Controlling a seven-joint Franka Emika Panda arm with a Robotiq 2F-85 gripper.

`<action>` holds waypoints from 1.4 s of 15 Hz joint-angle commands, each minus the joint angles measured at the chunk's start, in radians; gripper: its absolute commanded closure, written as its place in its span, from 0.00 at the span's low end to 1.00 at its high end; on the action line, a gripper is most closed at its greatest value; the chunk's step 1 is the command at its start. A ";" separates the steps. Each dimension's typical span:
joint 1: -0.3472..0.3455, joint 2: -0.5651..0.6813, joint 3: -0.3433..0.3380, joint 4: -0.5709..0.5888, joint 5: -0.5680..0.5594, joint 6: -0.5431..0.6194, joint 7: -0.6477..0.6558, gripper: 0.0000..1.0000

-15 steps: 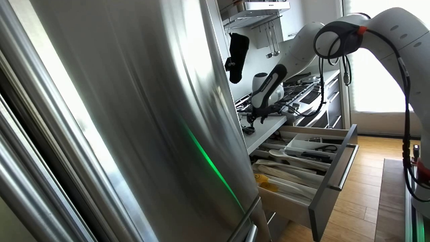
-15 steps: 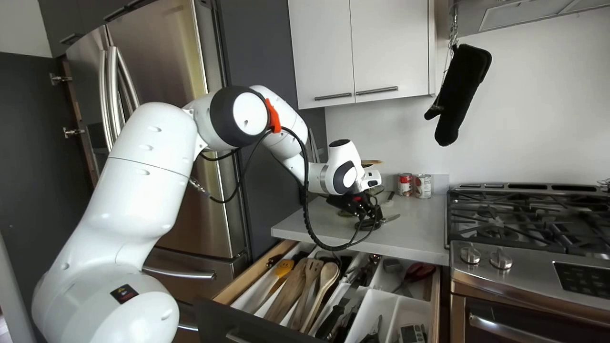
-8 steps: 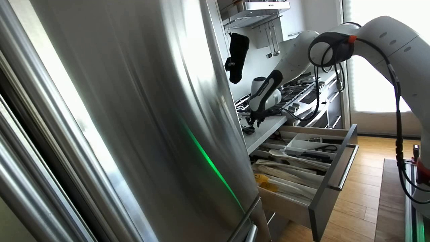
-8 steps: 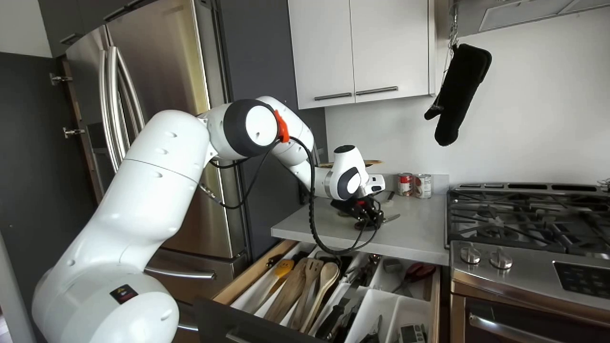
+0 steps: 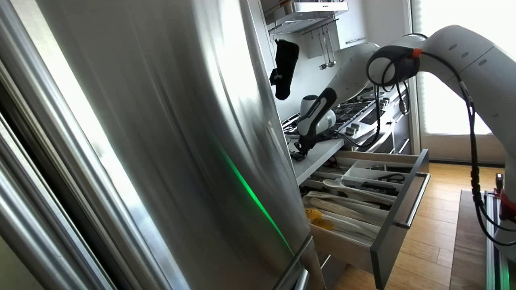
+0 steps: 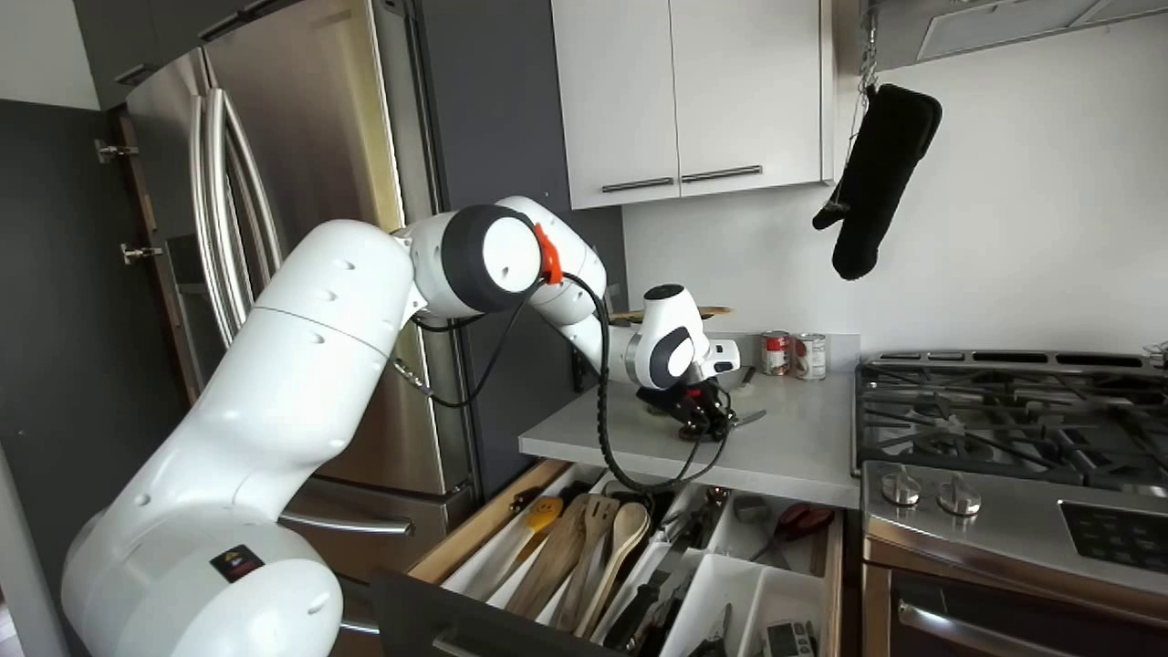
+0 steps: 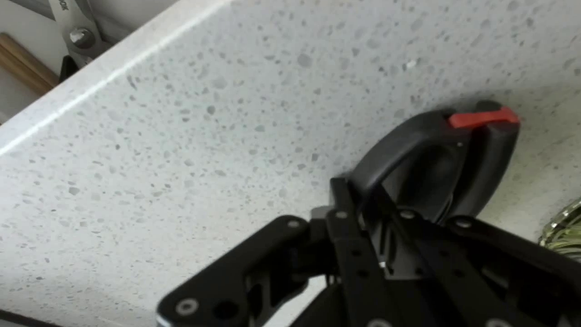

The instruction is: Put the scissors inside the drawer

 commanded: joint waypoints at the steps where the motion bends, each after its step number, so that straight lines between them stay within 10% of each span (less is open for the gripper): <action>1: 0.027 0.008 -0.044 0.008 -0.014 -0.032 0.046 1.00; 9: 0.038 -0.082 -0.113 -0.124 -0.033 -0.009 0.074 0.98; 21: -0.049 -0.274 -0.028 -0.498 -0.016 0.437 -0.154 0.98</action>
